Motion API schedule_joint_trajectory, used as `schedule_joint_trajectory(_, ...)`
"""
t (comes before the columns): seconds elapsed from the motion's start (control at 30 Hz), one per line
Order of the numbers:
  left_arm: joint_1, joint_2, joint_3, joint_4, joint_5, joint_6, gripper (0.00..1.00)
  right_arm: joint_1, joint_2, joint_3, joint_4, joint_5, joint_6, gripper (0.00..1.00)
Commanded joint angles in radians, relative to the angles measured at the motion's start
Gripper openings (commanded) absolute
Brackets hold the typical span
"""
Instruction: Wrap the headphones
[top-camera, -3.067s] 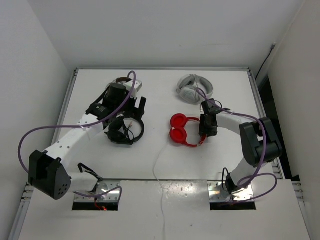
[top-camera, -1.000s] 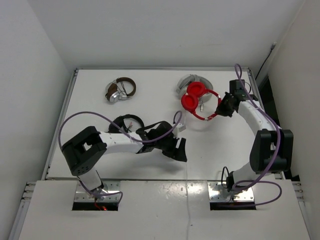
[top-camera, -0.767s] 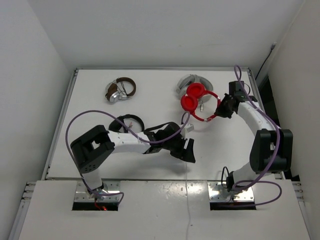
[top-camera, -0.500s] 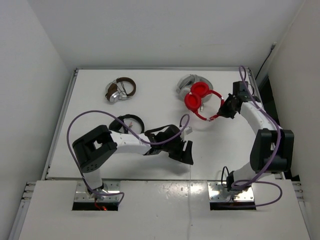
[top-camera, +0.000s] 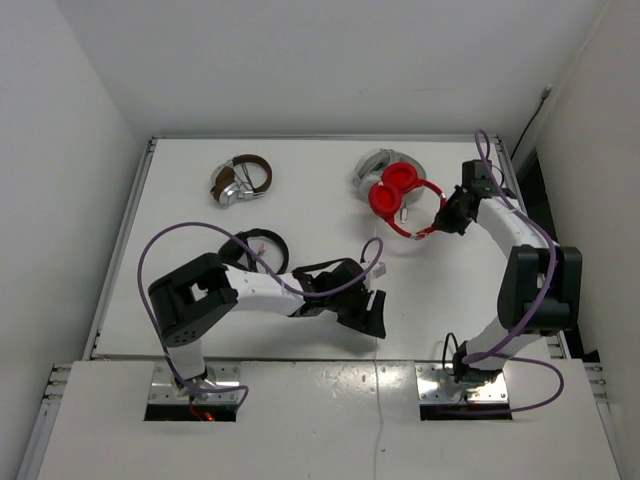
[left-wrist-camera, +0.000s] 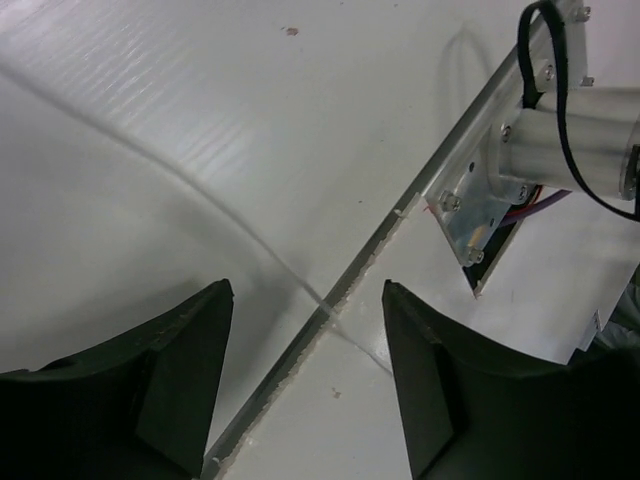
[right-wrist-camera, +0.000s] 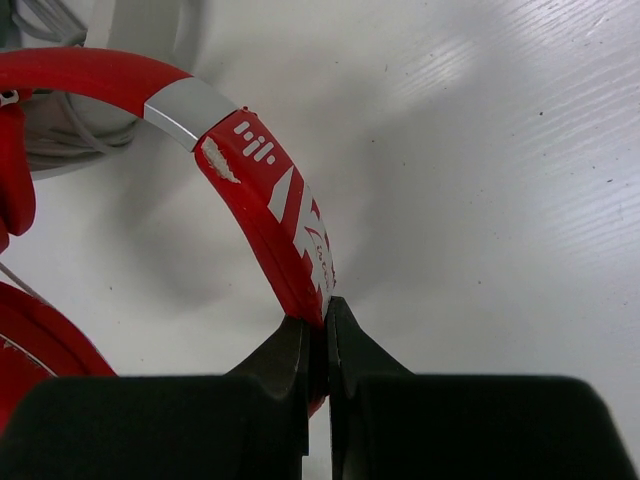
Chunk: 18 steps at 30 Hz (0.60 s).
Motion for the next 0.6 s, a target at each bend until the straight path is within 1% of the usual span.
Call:
schedule_joint_trajectory(0.0,-0.014,0.025,0.045,0.039,0.007,-0.003,0.65,0.011,-0.002,0.073,0.093,-0.014,0.045,0.00)
schedule_joint_trajectory(0.03,-0.014,0.025,0.045,0.048,0.007,-0.003,0.63,0.011,0.007,0.073,0.093,-0.014,0.045,0.00)
schedule_joint_trajectory(0.07,-0.014,0.037,0.054,0.048,0.017,-0.003,0.57,0.011,0.007,0.073,0.093,-0.014,0.054,0.00)
schedule_joint_trajectory(0.1,-0.014,0.037,0.054,0.062,0.031,-0.003,0.53,0.011,0.007,0.073,0.093,-0.014,0.054,0.00)
schedule_joint_trajectory(0.17,-0.023,0.072,0.065,0.071,0.051,-0.003,0.49,0.011,0.016,0.073,0.093,-0.014,0.054,0.00)
schedule_joint_trajectory(0.23,-0.023,0.083,0.076,0.071,0.051,-0.003,0.49,0.011,0.016,0.073,0.093,-0.014,0.054,0.00)
schedule_joint_trajectory(0.3,-0.032,0.094,0.076,0.071,0.051,-0.003,0.46,0.011,0.016,0.073,0.093,-0.014,0.054,0.00)
schedule_joint_trajectory(0.53,-0.043,0.114,0.105,0.045,0.039,0.006,0.46,0.011,0.016,0.073,0.102,-0.014,0.054,0.00)
schedule_joint_trajectory(0.57,-0.052,0.114,0.105,0.035,0.039,0.006,0.39,0.011,0.016,0.073,0.102,-0.014,0.054,0.00)
